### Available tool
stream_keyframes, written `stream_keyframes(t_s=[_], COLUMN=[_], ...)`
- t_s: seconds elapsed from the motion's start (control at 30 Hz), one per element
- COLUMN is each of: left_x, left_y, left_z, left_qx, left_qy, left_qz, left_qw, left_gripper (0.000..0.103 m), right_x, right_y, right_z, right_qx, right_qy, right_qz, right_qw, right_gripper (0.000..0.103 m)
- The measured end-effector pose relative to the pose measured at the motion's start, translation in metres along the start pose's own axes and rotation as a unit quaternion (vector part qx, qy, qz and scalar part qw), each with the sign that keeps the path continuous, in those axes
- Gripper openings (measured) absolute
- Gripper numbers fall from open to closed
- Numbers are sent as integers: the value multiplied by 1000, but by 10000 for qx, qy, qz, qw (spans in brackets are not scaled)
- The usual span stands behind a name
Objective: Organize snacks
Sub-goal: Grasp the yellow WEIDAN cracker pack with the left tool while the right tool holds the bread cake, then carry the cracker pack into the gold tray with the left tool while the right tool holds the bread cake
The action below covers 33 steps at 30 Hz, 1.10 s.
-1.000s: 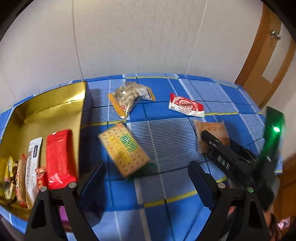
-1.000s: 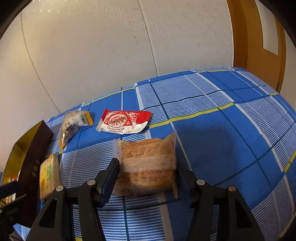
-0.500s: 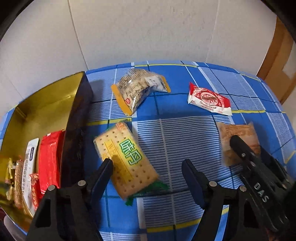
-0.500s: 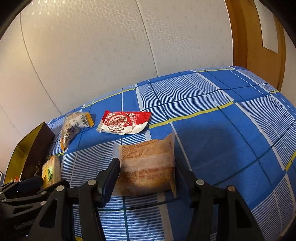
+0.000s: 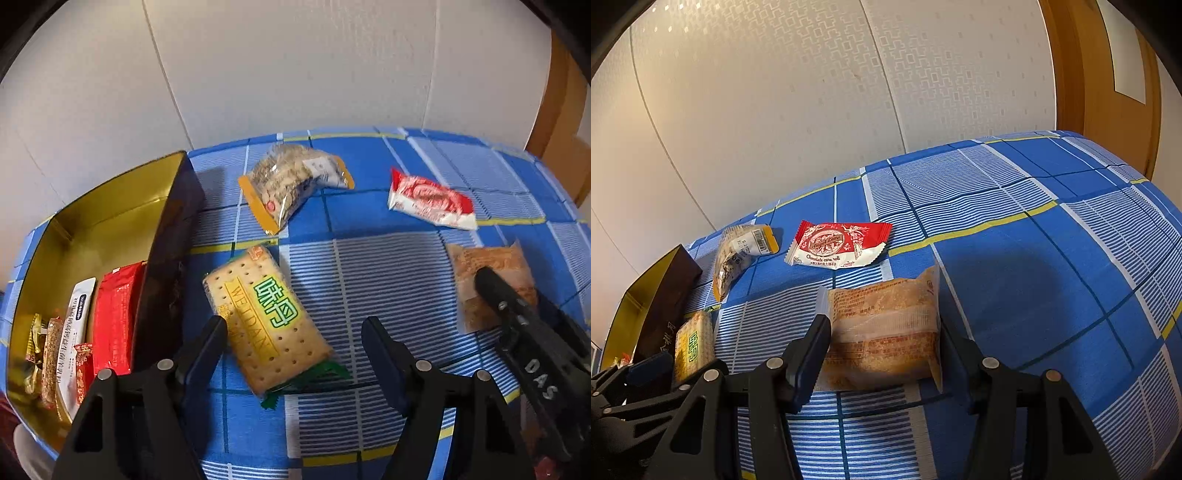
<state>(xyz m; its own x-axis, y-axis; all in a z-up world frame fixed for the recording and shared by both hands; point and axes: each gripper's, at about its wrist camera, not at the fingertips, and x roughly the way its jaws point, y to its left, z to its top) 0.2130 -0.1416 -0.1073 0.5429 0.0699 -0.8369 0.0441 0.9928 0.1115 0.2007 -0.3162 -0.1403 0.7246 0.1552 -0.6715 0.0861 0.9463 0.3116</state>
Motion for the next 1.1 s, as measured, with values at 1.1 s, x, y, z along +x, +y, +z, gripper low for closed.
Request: stream_keyframes(t_s=[1.1], left_x=[0], left_y=[6], left_z=[-20], left_qx=[49], left_qy=[-226], left_qz=[-900], left_qw=[9957], left_gripper=[49], right_x=[-2], right_y=[-2], right_z=[1], right_qx=[67], right_qy=[-17], right_qz=[52], right_qw=[10000], right_gripper=[59])
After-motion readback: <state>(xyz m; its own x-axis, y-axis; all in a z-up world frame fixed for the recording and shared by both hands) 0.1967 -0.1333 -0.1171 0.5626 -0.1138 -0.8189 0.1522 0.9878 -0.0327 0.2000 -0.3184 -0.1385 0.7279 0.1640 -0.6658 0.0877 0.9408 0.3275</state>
